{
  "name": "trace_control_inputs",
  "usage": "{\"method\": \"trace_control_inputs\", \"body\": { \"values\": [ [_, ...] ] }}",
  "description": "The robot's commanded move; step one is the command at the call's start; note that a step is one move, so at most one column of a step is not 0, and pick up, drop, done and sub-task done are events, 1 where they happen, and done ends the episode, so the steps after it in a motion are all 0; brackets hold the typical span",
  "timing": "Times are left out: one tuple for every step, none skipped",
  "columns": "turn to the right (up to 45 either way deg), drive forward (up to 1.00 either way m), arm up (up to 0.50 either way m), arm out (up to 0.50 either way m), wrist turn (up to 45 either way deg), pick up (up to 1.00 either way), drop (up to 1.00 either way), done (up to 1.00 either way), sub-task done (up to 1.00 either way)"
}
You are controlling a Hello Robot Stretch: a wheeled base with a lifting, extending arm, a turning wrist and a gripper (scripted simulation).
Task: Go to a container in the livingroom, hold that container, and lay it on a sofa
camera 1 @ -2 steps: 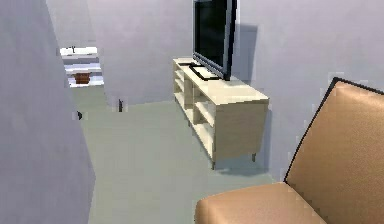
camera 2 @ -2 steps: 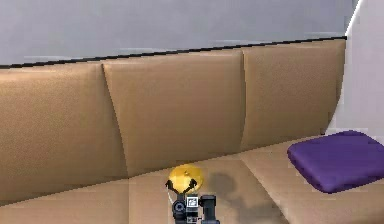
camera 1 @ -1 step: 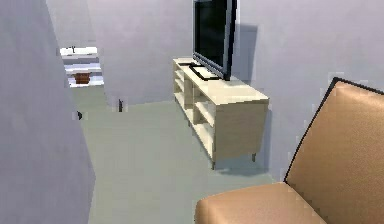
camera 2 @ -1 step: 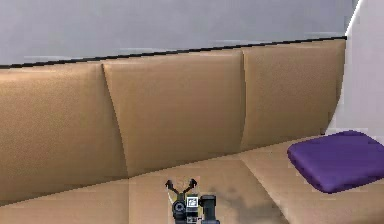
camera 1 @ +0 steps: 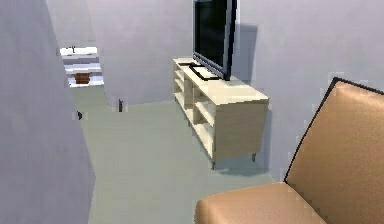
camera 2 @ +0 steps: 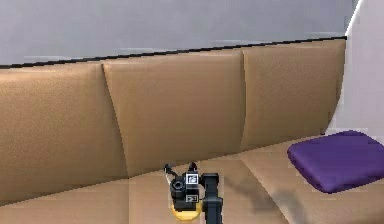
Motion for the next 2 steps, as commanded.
{"method": "trace_control_inputs", "body": {
  "values": [
    [0.0,0.0,0.0,-0.08,0.0,0.0,0.0,0.0,0.0],
    [0.0,0.0,0.0,0.0,0.0,0.0,0.0,1.0,0.0]
  ]
}}
